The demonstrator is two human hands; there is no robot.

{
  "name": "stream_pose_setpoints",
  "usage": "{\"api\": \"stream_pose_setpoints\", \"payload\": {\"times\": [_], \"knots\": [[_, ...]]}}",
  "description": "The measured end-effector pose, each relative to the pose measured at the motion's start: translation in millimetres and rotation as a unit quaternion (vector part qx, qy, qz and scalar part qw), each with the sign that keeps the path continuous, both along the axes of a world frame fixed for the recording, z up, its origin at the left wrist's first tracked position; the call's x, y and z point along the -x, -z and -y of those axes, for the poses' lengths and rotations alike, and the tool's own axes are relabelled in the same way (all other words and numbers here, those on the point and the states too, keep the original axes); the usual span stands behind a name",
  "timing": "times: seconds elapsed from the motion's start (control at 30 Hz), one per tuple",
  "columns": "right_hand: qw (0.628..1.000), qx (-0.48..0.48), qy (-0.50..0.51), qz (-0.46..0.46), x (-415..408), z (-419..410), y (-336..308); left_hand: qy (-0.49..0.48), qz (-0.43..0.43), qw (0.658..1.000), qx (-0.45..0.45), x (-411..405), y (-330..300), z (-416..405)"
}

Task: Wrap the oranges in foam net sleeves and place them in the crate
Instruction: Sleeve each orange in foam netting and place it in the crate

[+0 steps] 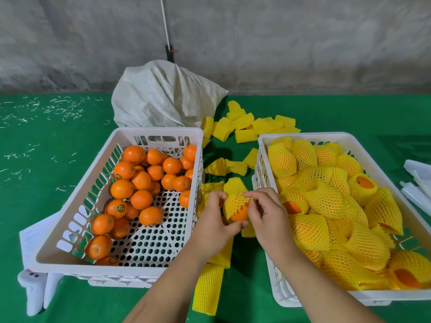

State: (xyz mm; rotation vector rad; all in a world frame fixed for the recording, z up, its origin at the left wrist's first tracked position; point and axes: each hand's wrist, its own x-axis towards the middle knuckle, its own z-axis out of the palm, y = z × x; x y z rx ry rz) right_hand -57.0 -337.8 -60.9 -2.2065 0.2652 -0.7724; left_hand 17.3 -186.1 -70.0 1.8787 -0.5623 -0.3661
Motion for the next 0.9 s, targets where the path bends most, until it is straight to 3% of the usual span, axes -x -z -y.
{"api": "stream_pose_setpoints", "payload": {"times": [0.17,0.23,0.37,0.5,0.67,0.9], "knots": [[0.999,0.029,0.007,-0.02,1,-2,1,0.028,0.088,0.995,-0.043,2,5,-1],[0.999,0.033,-0.025,-0.01,2,-4,0,0.008,0.083,0.995,-0.056,1,6,-3],[0.996,0.065,-0.06,-0.009,3,-7,-1,-0.057,0.039,0.997,-0.023,-3,4,1],[0.994,0.027,-0.02,-0.1,-1,-8,0,-0.06,-0.087,0.989,0.102,-4,-7,2],[0.999,0.008,-0.006,-0.051,0,-5,-1,-0.034,-0.219,0.961,0.163,-1,-14,2],[0.992,-0.055,-0.026,-0.11,-3,-4,3,-0.051,-0.26,0.944,0.198,-1,-23,3]]}}
